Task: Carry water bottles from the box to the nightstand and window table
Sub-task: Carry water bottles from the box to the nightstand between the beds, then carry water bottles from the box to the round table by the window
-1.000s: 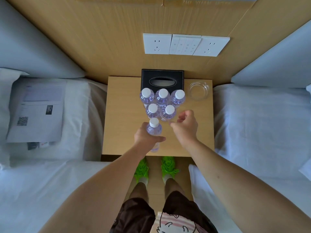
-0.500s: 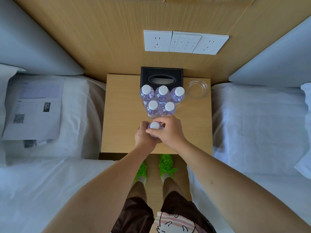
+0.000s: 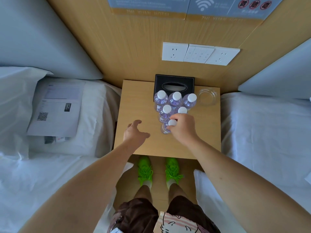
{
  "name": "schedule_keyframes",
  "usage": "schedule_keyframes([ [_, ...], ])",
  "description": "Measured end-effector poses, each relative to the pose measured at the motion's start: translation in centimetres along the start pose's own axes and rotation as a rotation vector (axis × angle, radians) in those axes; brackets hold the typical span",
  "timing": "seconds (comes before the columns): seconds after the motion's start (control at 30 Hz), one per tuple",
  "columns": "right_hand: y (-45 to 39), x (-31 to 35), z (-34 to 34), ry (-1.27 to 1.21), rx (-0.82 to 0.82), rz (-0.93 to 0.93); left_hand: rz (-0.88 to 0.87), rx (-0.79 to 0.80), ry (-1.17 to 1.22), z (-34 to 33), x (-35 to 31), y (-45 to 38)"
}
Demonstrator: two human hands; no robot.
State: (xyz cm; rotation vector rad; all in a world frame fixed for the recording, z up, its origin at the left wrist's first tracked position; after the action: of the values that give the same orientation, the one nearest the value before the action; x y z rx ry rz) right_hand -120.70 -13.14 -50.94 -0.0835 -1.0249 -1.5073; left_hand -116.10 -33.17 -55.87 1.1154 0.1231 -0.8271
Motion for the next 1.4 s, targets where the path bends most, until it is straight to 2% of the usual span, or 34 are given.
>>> schedule_keyframes([
  [0.2,0.4,0.4,-0.8,-0.039,-0.077,-0.045,0.014,-0.010,0.021,1.0,0.7,0.1],
  [0.37,1.0,1.2,-0.6,0.011,-0.042,-0.049,0.001,0.003,0.014,1.5,0.2,0.4],
  [0.5,1.6,3.0,1.3,-0.030,-0.101,-0.036,-0.028,0.012,0.009,3.0,-1.5,1.2],
  [0.63,1.9,6.4,3.9,0.011,-0.117,0.026,-0.085,-0.048,0.043,6.2,-4.3,2.6],
  [0.8,2.0,11.9,6.1,0.112,-0.065,0.172,-0.189,-0.179,0.082,11.4,-8.2,5.5],
  [1.0,2.2,18.9,8.2,0.255,0.000,0.438,-0.245,-0.460,0.036,17.0,-10.0,11.8],
  [1.23,5.6,24.1,5.7,0.476,0.183,0.740,-0.071,-0.748,0.062,17.7,-4.9,21.1],
  [1.4,12.9,27.4,0.3,0.588,0.343,0.975,0.106,-0.919,0.109,16.2,1.2,30.1],
])
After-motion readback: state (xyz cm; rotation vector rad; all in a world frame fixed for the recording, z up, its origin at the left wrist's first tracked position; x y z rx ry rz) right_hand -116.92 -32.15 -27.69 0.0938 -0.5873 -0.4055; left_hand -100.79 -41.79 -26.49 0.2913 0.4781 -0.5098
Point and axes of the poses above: each hand's wrist, its own y-axis away from the middle knuckle, its own z-axis out of the back of the hand, x = y × z, the point moved 2 cm from there along -y, towards the middle knuckle, and after that the axes turned 8 degrees about x, right-handed, at the moved point
